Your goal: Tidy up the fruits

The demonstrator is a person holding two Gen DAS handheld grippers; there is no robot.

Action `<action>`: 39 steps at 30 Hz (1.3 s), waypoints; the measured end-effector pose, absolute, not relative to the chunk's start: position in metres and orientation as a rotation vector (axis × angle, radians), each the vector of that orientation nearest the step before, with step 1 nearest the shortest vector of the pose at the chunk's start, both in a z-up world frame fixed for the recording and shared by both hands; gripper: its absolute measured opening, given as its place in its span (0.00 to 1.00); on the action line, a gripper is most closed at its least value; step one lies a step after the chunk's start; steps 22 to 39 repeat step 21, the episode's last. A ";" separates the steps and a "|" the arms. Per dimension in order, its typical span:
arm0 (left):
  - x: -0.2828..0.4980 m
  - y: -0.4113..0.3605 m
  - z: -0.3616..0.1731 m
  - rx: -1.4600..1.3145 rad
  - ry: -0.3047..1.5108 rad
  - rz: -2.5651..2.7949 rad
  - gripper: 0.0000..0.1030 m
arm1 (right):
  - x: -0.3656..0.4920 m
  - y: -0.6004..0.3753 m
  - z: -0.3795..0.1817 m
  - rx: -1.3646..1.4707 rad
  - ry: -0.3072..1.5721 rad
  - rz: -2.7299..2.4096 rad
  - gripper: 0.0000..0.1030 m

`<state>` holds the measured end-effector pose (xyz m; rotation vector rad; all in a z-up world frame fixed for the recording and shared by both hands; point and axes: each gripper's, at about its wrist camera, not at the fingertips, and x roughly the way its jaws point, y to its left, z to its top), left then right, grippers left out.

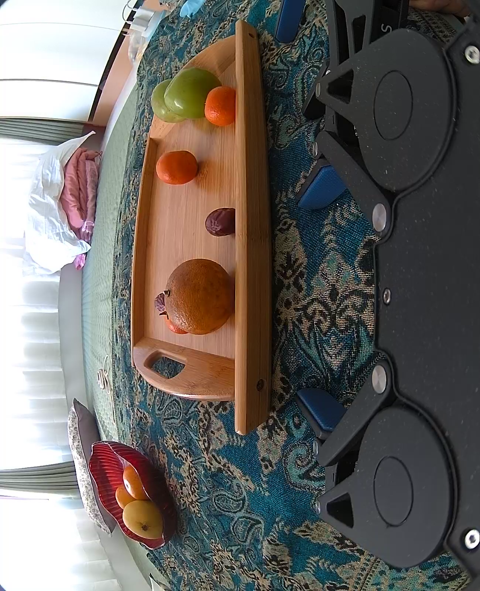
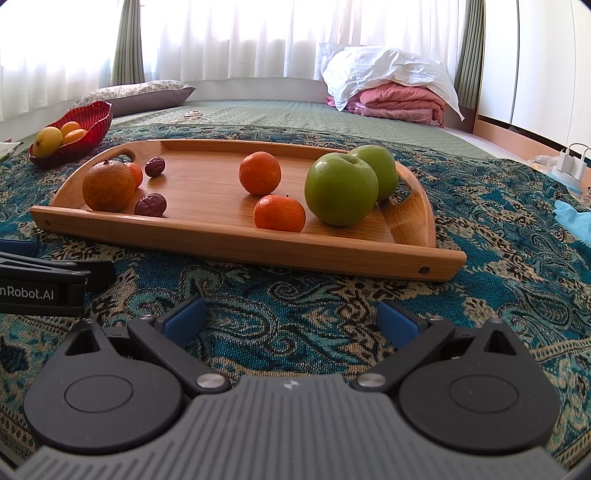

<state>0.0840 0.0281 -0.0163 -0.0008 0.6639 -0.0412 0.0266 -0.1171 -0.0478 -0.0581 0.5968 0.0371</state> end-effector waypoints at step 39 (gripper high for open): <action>0.083 0.028 -0.016 0.000 0.662 -0.041 1.00 | 0.026 -0.118 -0.047 -0.052 0.598 0.038 1.00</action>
